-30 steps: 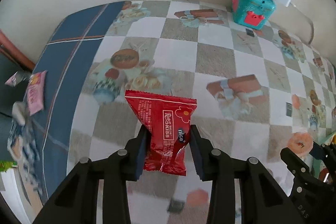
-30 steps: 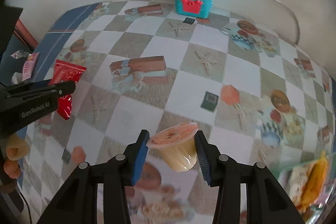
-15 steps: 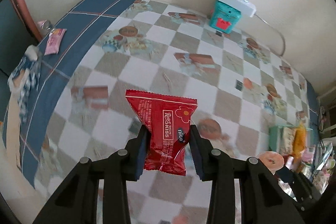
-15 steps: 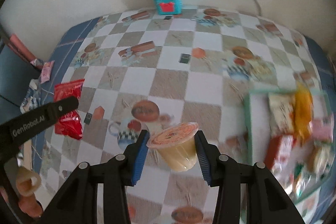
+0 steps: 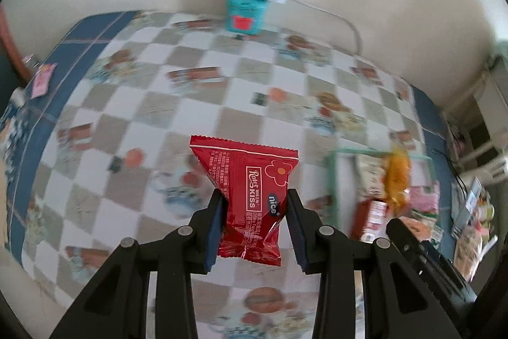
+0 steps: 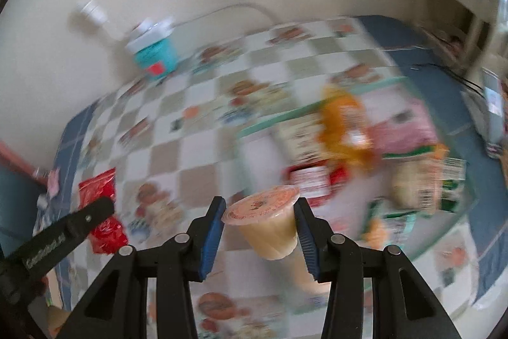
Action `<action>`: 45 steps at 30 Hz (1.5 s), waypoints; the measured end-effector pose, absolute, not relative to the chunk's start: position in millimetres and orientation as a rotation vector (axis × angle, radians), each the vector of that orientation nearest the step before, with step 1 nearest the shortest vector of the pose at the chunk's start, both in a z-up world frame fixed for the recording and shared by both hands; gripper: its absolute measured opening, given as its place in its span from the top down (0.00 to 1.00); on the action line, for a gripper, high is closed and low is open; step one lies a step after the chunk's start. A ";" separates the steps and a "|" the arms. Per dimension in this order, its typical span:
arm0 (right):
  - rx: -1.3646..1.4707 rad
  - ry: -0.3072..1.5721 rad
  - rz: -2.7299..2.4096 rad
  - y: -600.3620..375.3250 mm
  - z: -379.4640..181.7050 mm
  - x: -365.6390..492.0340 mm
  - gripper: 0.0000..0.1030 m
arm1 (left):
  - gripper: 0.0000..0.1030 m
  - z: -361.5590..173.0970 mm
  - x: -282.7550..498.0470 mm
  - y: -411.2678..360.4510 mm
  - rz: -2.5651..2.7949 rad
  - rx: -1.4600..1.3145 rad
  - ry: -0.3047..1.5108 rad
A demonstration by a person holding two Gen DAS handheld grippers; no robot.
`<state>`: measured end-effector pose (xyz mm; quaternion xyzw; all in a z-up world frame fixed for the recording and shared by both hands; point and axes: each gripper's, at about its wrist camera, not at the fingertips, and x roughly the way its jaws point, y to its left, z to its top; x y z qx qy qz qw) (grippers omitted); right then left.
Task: Organize snacks
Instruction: 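Carry the red candy bag and pudding cup over the white tray, then open both tools to release the red bag and pudding cup into the tray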
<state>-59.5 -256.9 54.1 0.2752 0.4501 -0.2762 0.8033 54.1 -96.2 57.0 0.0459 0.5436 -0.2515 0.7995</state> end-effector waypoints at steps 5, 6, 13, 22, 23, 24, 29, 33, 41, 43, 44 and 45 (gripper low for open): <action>0.665 0.963 -0.681 -300.1 41.3 -84.8 0.54 | 0.62 49.8 40.0 -149.4 -0.645 0.142 1.178; 0.681 0.964 -0.686 -307.3 38.2 -87.7 0.54 | 0.61 47.7 37.5 -158.9 -0.660 0.153 1.179; 0.732 0.992 -0.716 -339.5 14.6 -90.8 0.54 | 0.61 31.1 31.6 -216.5 -0.732 0.219 1.176; 0.758 1.013 -0.720 -353.3 -1.6 -87.5 0.54 | 0.61 1.7 41.6 -250.7 -0.737 0.253 1.195; 0.756 1.015 -0.718 -353.0 -1.7 -86.3 0.53 | 0.60 0.6 42.2 -251.2 -0.741 0.245 1.194; 0.754 1.017 -0.716 -352.5 -1.8 -84.9 0.53 | 0.53 0.2 42.5 -250.5 -0.743 0.236 1.195; 0.736 1.027 -0.710 -348.6 -0.3 -80.2 0.41 | 0.29 -0.2 47.3 -239.3 -0.723 0.200 1.222; 0.705 1.027 -0.717 -342.8 8.3 -79.5 0.32 | 0.18 5.1 53.8 -215.8 -0.662 0.176 1.232; 0.631 1.007 -0.727 -318.7 25.1 -86.8 0.00 | 0.02 13.8 56.2 -141.4 -0.447 0.194 1.173; 0.618 1.007 -0.724 -309.1 27.9 -90.4 0.00 | 0.02 13.5 50.8 -126.3 -0.426 0.203 1.178; 0.610 1.009 -0.723 -304.5 28.7 -91.8 0.00 | 0.02 13.8 49.0 -122.0 -0.426 0.204 1.178; 0.601 1.014 -0.721 -300.0 29.4 -92.5 0.00 | 0.02 14.9 45.6 -116.9 -0.426 0.207 1.179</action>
